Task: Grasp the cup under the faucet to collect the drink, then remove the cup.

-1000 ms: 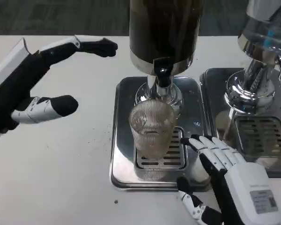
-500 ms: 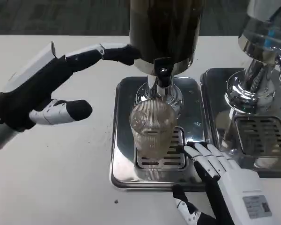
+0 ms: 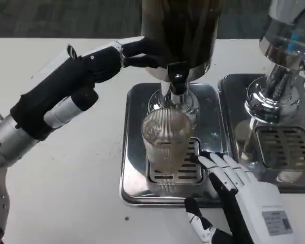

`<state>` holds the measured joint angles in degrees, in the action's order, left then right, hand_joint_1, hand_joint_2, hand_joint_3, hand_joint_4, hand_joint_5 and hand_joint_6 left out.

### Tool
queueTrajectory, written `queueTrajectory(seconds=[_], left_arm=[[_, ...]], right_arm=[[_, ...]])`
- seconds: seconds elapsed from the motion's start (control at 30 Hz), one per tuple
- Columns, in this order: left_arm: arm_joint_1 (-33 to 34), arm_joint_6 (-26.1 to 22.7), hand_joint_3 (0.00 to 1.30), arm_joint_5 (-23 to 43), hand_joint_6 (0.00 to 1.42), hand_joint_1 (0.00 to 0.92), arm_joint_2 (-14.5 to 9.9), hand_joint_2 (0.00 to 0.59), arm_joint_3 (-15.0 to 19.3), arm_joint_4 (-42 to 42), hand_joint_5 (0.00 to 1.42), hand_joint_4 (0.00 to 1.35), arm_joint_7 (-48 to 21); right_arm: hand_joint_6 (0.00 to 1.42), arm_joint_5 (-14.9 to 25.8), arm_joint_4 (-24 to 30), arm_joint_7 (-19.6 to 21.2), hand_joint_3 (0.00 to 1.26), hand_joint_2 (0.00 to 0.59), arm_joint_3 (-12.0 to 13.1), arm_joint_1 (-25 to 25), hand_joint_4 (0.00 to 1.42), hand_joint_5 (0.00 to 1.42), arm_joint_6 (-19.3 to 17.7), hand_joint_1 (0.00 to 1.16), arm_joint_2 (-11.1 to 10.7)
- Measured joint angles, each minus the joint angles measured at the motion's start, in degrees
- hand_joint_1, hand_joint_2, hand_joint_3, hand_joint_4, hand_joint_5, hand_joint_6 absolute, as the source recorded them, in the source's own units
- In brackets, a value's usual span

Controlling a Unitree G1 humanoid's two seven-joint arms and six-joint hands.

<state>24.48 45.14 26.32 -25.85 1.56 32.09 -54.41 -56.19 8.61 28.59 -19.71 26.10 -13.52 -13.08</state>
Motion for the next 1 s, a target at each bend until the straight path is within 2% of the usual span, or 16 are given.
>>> queueTrajectory(seconds=[0.13,0.6,1.0], left_arm=[[1.3,-0.46,0.22,-0.64,0.2,0.0,1.4,0.065,0.45,1.17,0.24,0.17,-0.5],[3.3,-0.56,0.14,-4.65,0.17,0.0,3.88,0.072,1.15,5.23,0.18,0.1,-0.98],[6.09,-0.03,0.15,-8.56,0.16,0.0,4.66,0.067,0.1,10.89,0.18,0.1,-2.85]], right_arm=[[0.18,0.25,-0.05,0.55,0.23,0.458,-0.69,0.01,0.16,0.14,0.25,0.51,0.04],[0.18,1.49,-0.05,0.79,0.25,0.458,-1.56,0.13,0.17,0.16,0.93,0.51,0.0],[0.18,2.67,-0.05,0.2,0.25,0.452,-2.23,-0.4,0.17,0.16,0.95,0.5,-0.23]])
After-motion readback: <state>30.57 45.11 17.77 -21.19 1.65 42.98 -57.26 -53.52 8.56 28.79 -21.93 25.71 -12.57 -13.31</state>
